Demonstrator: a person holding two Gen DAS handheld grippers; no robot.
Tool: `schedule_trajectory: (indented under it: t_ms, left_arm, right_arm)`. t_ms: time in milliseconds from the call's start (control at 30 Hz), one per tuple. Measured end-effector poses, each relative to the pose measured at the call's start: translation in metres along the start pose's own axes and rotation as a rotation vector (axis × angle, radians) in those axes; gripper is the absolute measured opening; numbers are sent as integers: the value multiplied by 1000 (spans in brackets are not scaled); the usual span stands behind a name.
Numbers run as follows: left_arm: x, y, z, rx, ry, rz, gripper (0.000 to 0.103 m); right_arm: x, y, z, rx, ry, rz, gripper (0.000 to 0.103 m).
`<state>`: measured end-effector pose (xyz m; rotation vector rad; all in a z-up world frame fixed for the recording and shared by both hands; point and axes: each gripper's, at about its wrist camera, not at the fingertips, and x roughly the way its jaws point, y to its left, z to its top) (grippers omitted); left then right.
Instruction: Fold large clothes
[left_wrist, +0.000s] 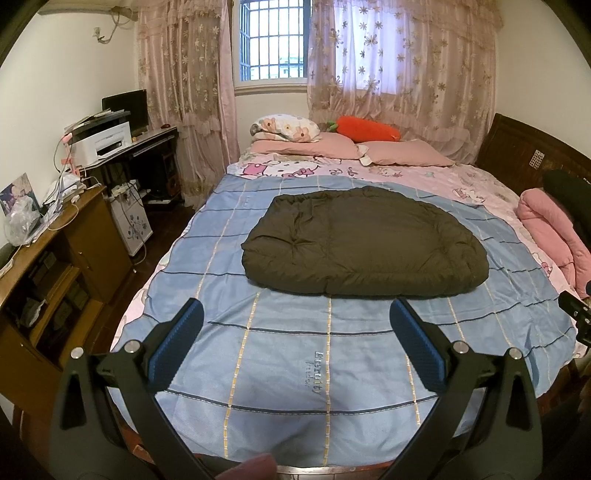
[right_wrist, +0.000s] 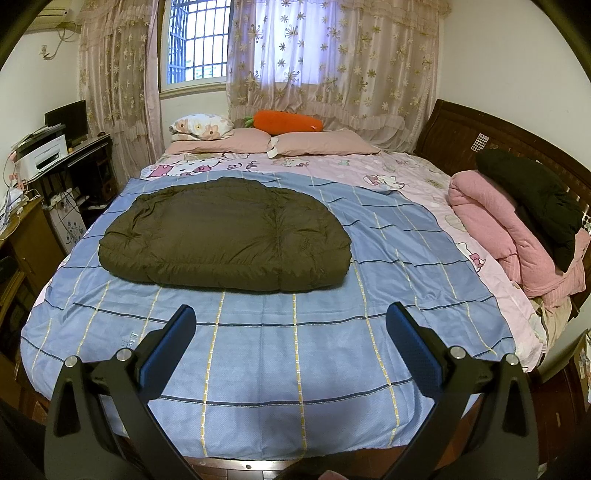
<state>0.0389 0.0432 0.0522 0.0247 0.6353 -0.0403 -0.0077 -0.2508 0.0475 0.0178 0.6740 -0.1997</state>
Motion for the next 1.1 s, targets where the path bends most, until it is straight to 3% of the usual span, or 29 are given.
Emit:
schedule_trajectory:
  t_ms: [367, 600, 1100]
  left_arm:
    - [-1, -4, 2, -1, -6, -12, 101]
    - [-7, -13, 4, 10, -49, -20, 101]
    - [-2, -14, 2, 24, -35, -38, 101]
  right_arm:
    - [0, -1, -1, 0, 0, 0, 102]
    - [0, -2, -1, -1, 1, 1, 102]
    - [-1, -1, 1, -1, 1, 0, 102]
